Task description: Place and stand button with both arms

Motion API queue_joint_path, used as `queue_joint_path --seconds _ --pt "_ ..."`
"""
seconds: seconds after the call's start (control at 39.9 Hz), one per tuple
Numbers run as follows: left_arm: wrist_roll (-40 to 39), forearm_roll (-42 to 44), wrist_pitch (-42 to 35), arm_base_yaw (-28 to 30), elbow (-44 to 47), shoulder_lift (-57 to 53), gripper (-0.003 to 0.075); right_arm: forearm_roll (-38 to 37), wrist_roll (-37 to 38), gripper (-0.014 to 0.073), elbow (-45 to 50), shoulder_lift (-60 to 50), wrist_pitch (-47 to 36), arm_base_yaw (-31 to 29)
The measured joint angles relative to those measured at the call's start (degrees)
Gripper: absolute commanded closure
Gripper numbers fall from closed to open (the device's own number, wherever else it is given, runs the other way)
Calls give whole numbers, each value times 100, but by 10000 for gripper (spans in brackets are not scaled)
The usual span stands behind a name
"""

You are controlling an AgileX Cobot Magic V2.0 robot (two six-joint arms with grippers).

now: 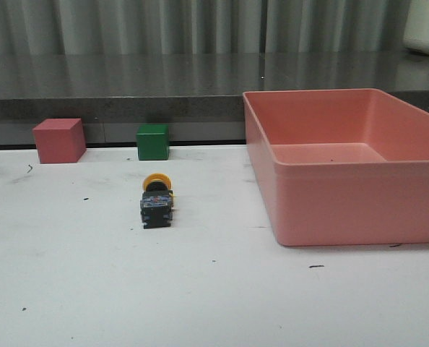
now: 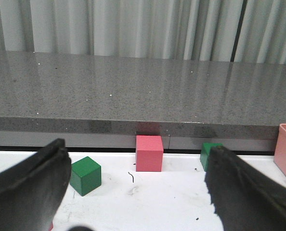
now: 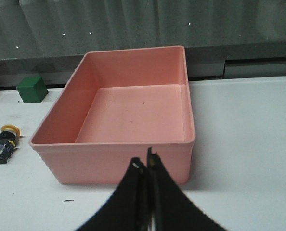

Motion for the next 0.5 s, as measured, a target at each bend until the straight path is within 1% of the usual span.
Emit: queue_joint_path --seconds 0.15,0.25,0.4,0.5 --pt "0 -341 -2 0 -97 213 174 0 0 664 0 -40 49 0" --pt "0 -391 141 -80 -287 667 174 0 0 664 21 -40 54 0" --pt "0 -391 596 -436 -814 1603 174 0 0 664 21 -40 67 0" --pt "0 -391 968 -843 -1327 2314 174 0 0 664 21 -40 67 0"
